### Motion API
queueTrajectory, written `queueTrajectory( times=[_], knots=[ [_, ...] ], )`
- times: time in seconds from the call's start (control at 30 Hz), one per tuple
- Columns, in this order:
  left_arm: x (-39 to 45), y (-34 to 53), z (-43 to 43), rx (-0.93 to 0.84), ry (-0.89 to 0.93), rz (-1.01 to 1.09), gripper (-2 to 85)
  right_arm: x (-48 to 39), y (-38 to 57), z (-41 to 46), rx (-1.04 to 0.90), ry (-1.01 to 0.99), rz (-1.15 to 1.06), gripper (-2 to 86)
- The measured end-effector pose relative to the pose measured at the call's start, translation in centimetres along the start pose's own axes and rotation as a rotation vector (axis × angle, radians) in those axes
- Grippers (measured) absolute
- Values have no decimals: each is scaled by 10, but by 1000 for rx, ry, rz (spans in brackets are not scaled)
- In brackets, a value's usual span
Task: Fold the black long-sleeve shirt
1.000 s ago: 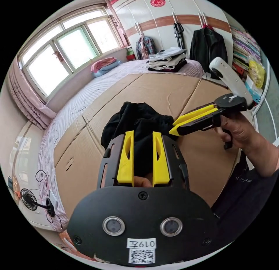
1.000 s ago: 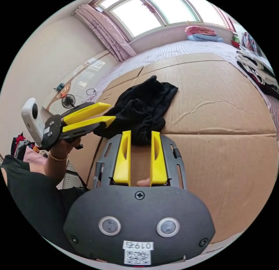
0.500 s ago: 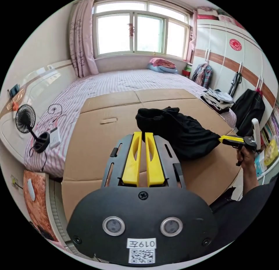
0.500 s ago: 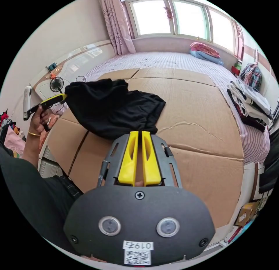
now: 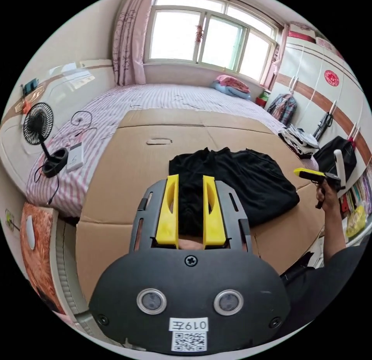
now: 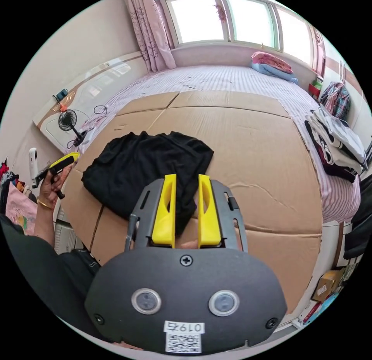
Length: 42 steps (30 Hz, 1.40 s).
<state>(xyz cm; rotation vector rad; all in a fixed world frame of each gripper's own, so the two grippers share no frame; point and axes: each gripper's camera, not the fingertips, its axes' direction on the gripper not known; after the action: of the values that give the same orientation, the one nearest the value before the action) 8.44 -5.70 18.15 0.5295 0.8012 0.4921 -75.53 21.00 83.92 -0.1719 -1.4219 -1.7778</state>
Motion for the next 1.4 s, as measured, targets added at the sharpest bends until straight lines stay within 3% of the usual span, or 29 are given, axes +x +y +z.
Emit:
queueTrajectory(
  times=[0.23,0.53,0.67,0.87,1.0,1.2,1.3,1.4],
  knots=[
    [42,-32,124,-235,56,210,75,-11,-27,57,-153,111,-23,44],
    [15,-75,180,-201,0,125,22,16,-50,62,-169,276,-42,-5],
    [3,-82,187,-158,14,124,16,41,-45,44,-114,122,16,-7],
    [-40,-58,148,-31,186,40,13,70,-22,9,-6,-41,-3,-8],
    [-86,-37,95,106,357,31,16,85,7,-34,110,-319,-70,-7],
    [-130,32,-18,266,530,258,14,105,101,-133,312,-684,-381,-3],
    [-132,84,-68,254,631,473,12,101,159,-168,268,-723,-563,-1],
    [-125,128,-83,186,594,585,11,91,201,-167,108,-583,-607,-1]
  ],
)
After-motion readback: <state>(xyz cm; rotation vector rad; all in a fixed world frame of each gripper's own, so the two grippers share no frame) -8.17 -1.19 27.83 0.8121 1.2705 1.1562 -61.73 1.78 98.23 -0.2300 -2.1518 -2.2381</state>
